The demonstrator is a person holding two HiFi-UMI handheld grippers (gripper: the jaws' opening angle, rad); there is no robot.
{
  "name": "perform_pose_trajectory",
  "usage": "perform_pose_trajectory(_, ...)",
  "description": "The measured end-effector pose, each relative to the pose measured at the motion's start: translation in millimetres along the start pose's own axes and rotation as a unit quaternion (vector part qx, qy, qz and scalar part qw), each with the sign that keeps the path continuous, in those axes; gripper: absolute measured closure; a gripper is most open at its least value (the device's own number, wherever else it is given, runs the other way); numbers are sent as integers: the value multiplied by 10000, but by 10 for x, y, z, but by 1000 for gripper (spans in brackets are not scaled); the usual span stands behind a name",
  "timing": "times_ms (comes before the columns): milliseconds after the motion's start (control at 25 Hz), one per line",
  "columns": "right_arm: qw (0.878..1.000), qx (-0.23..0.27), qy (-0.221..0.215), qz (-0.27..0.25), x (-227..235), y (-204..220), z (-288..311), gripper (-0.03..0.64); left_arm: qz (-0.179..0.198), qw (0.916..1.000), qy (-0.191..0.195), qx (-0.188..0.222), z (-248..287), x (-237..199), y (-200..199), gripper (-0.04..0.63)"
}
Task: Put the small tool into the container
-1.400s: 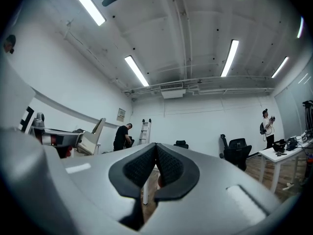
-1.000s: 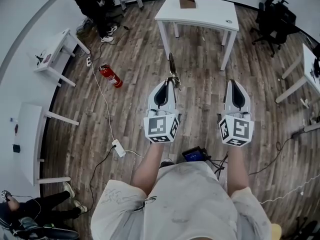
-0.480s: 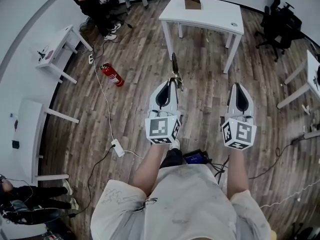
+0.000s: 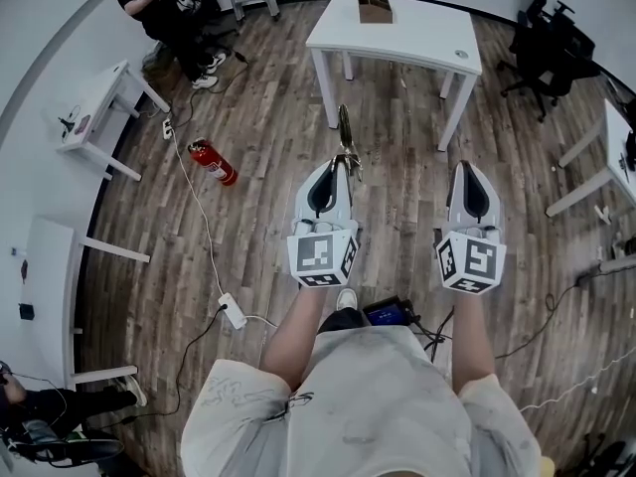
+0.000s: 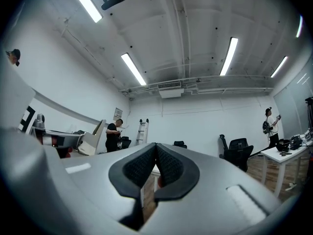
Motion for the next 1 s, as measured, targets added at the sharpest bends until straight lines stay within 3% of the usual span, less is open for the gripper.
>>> perform_pose_trajectory(160,10000,-42,5,-41,-243,188,1001,612,46,10000,31,20,781,-661,116,572)
perform_pose_trajectory(400,9999,-41,112,-78,-663,132,2592,612,33,9999,129,65,2025,-1748,-45,572)
perform_pose_trajectory(680,9992,5,315,-247,-1536,238,4023,612,6,9990,415,172,2980,-3147,-63,572)
perform_pose_trajectory(840,9986,11,439,-280,-1779,401,4538,612,7,9982,569,183,3392,-3575,61,571)
perform_pose_trajectory(1000,9983,-23,515,-280,-1842,577,4780,612,-18,9976,673,190,3641,-3720,200,571)
Point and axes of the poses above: the fingertips, and each gripper's own axes: z forward along the fingers, x to its right, y out of its underside, the point moved 8 cm from there along -z, backward along the fingers, and after that the axes turned 11 degrees about -y, right-handed, at the moved point
